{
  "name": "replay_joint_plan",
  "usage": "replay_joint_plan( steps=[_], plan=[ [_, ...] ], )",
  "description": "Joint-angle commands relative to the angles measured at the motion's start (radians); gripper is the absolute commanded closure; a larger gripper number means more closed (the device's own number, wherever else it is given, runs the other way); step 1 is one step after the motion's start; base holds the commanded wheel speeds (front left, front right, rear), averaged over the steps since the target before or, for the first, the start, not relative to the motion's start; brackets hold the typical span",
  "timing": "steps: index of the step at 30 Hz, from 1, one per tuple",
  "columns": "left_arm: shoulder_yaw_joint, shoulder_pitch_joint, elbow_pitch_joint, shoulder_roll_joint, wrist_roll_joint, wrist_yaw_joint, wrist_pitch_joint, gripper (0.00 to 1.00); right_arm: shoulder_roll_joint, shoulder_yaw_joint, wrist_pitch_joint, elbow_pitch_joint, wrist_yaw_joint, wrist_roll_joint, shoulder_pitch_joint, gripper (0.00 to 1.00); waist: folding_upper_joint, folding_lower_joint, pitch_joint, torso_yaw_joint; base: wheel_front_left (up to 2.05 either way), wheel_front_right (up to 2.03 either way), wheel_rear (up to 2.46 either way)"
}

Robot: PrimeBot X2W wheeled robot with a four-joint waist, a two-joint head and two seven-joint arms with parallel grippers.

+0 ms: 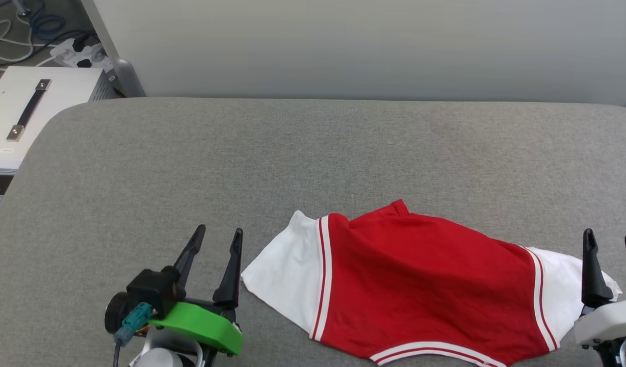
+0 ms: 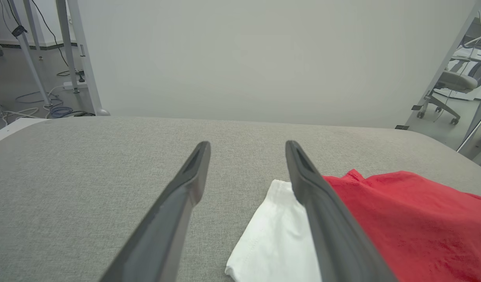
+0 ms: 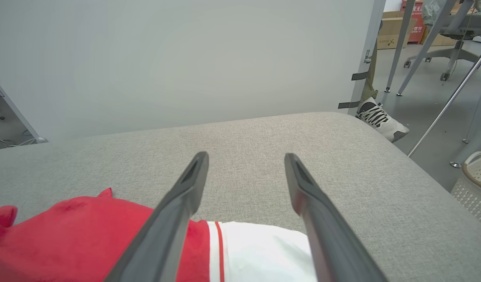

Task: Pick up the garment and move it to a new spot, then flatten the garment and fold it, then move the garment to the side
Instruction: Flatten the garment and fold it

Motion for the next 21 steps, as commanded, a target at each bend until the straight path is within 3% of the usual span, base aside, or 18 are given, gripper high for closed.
replay_joint_plan(
  steps=[1,8,10,14,21],
  plan=[
    [-0.008,0.015,-0.002,-0.007,-0.001,-0.003,-0.006,0.0,0.014,-0.006,-0.029,-0.006,-0.002,0.008,0.014,0.0,0.0,0.0,-0.002,-0.002,0.0,0.0,0.0],
    [-0.043,0.009,0.027,0.023,-0.014,-0.003,-0.001,0.0,0.036,0.019,-0.077,0.005,-0.002,-0.004,0.035,0.0,0.0,0.0,-0.003,-0.019,0.0,0.0,0.0],
    [-0.067,-0.002,0.045,0.038,-0.032,-0.003,0.041,0.0,0.035,0.02,-0.075,0.0,-0.002,-0.009,0.033,0.0,0.0,0.0,-0.004,-0.025,0.0,0.0,0.0],
    [-0.099,-0.026,0.074,0.067,-0.055,-0.003,0.197,0.0,0.034,0.018,-0.071,-0.01,-0.002,-0.018,0.028,0.0,0.0,0.0,0.0,-0.037,0.0,0.0,0.0],
    [-0.117,-0.053,0.112,0.086,-0.062,0.058,0.458,0.0,0.042,0.034,-0.065,-0.017,-0.002,-0.029,0.026,0.0,0.0,0.0,0.026,-0.068,0.0,0.0,0.0]
  ],
)
